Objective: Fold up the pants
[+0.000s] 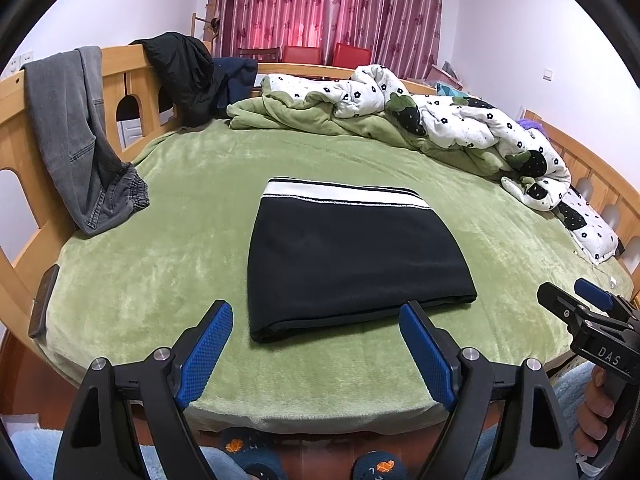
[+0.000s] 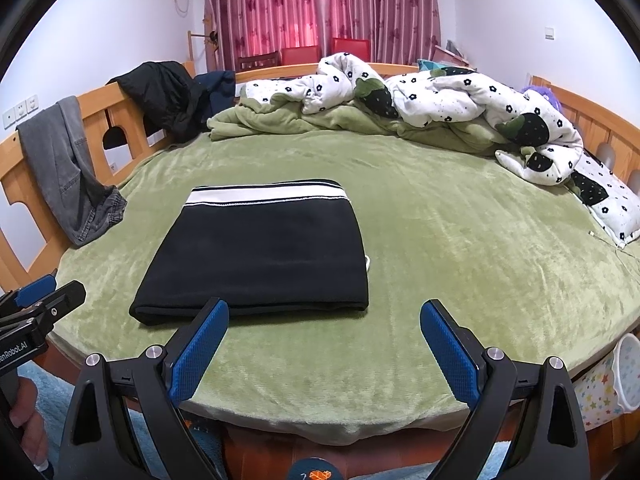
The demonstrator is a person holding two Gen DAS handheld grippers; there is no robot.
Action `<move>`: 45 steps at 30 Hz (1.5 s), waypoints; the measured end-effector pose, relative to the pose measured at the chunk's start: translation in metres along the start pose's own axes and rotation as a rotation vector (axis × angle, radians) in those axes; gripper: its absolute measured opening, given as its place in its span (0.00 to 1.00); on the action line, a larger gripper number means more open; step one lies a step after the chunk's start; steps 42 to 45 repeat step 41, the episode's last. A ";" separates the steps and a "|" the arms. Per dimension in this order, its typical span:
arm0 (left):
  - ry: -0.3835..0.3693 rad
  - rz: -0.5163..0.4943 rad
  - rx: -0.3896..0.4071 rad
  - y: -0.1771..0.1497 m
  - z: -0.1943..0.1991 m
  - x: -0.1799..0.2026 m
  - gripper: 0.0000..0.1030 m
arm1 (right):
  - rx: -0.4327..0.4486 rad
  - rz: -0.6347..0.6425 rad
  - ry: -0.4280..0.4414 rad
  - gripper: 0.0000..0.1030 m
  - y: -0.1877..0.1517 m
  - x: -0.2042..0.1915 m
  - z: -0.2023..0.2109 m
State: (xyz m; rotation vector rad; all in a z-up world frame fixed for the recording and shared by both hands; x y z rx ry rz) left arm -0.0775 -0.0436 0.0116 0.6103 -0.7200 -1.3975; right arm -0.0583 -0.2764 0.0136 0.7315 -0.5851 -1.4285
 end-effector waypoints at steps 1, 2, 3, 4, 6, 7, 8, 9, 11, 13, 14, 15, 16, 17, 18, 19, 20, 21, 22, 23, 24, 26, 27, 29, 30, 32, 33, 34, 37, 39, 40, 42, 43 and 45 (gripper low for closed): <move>0.001 -0.001 0.000 0.000 0.001 0.001 0.82 | 0.000 0.001 0.000 0.93 0.000 0.000 0.000; 0.001 0.000 0.002 0.000 0.001 0.002 0.82 | 0.000 0.001 0.000 0.93 0.000 0.001 0.000; 0.001 -0.001 0.004 -0.001 0.002 0.003 0.82 | 0.000 0.001 0.000 0.93 0.000 0.001 -0.001; 0.001 -0.003 0.004 -0.001 0.002 0.003 0.82 | 0.000 0.000 0.000 0.93 0.000 0.001 0.000; 0.001 -0.004 0.008 -0.001 0.004 0.004 0.82 | 0.000 0.000 0.000 0.93 0.000 0.001 0.000; 0.001 -0.003 0.009 -0.002 0.004 0.005 0.82 | 0.000 -0.001 -0.001 0.93 0.000 0.001 0.000; -0.001 -0.003 0.007 -0.002 0.004 0.004 0.82 | 0.000 -0.001 -0.002 0.93 0.000 0.001 0.000; -0.003 0.000 0.007 -0.002 0.004 0.004 0.82 | 0.001 -0.001 -0.003 0.93 0.000 0.001 0.000; -0.005 0.001 0.009 -0.002 0.005 0.005 0.82 | 0.000 -0.002 -0.005 0.93 0.000 0.001 0.000; -0.004 0.001 0.010 -0.002 0.005 0.005 0.82 | 0.002 -0.003 -0.006 0.93 0.000 0.001 0.001; -0.005 0.000 0.010 -0.002 0.006 0.005 0.82 | 0.002 -0.003 -0.006 0.93 0.000 0.001 0.000; -0.005 0.000 0.010 -0.002 0.005 0.006 0.82 | 0.003 -0.003 -0.007 0.93 0.000 0.001 0.001; -0.005 -0.002 0.010 -0.002 0.006 0.006 0.82 | 0.002 -0.004 -0.007 0.93 0.000 0.001 0.001; -0.003 -0.001 0.011 -0.002 0.006 0.006 0.82 | 0.002 -0.003 -0.008 0.93 0.000 0.001 0.001; -0.003 0.000 0.011 -0.002 0.006 0.006 0.82 | 0.003 -0.004 -0.009 0.93 0.000 0.001 0.001; -0.001 -0.002 0.010 -0.002 0.006 0.006 0.82 | 0.003 -0.005 -0.009 0.93 0.000 0.001 0.001; -0.001 -0.002 0.011 -0.002 0.006 0.005 0.82 | 0.003 -0.005 -0.008 0.93 0.000 0.002 0.001; -0.001 -0.001 0.011 -0.002 0.006 0.005 0.82 | 0.003 -0.004 -0.008 0.93 0.000 0.002 0.001; -0.002 -0.002 0.010 -0.001 0.006 0.004 0.82 | 0.003 -0.004 -0.008 0.93 0.000 0.002 0.001; -0.001 -0.002 0.011 -0.001 0.006 0.004 0.82 | 0.004 -0.006 -0.009 0.93 -0.001 0.002 0.002; -0.001 -0.002 0.011 -0.001 0.006 0.004 0.82 | 0.004 -0.005 -0.009 0.93 -0.001 0.003 0.002; -0.002 -0.003 0.010 -0.001 0.006 0.004 0.82 | 0.005 -0.005 -0.009 0.93 0.000 0.003 0.002; -0.003 -0.003 0.011 -0.001 0.006 0.003 0.82 | 0.004 -0.006 -0.009 0.93 0.000 0.003 0.002; -0.004 -0.003 0.012 -0.001 0.005 0.003 0.82 | 0.004 -0.013 -0.009 0.93 0.000 0.003 0.002; -0.006 -0.003 0.013 0.000 0.005 0.003 0.82 | 0.005 -0.015 -0.010 0.93 0.000 0.003 0.003; -0.004 -0.005 0.013 0.000 0.006 0.002 0.82 | 0.007 -0.012 -0.011 0.93 0.000 0.004 0.002; -0.004 -0.005 0.013 0.000 0.006 0.002 0.82 | 0.006 -0.012 -0.011 0.93 0.000 0.003 0.003; -0.004 -0.004 0.012 -0.001 0.006 0.003 0.82 | 0.005 -0.012 -0.012 0.93 0.000 0.003 0.003; -0.004 -0.003 0.012 -0.001 0.006 0.004 0.82 | 0.006 -0.012 -0.016 0.93 0.000 0.002 0.004; 0.004 -0.003 0.009 -0.001 0.006 0.004 0.82 | 0.008 -0.012 -0.015 0.93 0.001 0.004 0.003; 0.007 -0.006 0.011 -0.001 0.006 0.004 0.82 | 0.007 -0.012 -0.014 0.93 0.001 0.003 0.003; 0.003 -0.008 0.016 -0.001 0.007 0.004 0.82 | 0.006 -0.012 -0.015 0.93 0.000 0.002 0.004; 0.003 -0.008 0.016 -0.001 0.007 0.004 0.82 | 0.006 -0.012 -0.015 0.93 0.000 0.002 0.004; 0.003 -0.008 0.016 -0.001 0.007 0.004 0.82 | 0.006 -0.012 -0.015 0.93 0.000 0.002 0.004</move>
Point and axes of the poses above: each gripper's, at about its wrist camera, not at the fingertips, and z roughly against the way its jaws point, x to its right, y to its top, the point moved 3 cm from there along -z, roughly the way its jaws point
